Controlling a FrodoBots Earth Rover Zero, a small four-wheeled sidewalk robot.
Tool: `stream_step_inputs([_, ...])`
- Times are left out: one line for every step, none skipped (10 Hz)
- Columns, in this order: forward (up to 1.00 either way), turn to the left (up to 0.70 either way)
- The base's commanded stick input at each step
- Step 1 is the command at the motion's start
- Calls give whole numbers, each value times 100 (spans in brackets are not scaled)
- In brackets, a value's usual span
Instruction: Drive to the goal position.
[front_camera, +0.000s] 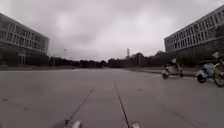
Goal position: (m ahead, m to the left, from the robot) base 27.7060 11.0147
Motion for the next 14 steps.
stream_step_inputs([70, 0])
stream_step_inputs([70, 0])
stream_step_inputs([70, 0])
stream_step_inputs([70, 0])
stream_step_inputs([70, 0])
stream_step_inputs([70, 0])
stream_step_inputs([70, 0])
stream_step_inputs([70, 0])
stream_step_inputs([70, 0])
stream_step_inputs([70, 0])
stream_step_inputs([70, 0])
stream_step_inputs([70, 0])
stream_step_inputs([70, 0])
stream_step_inputs([70, 0])
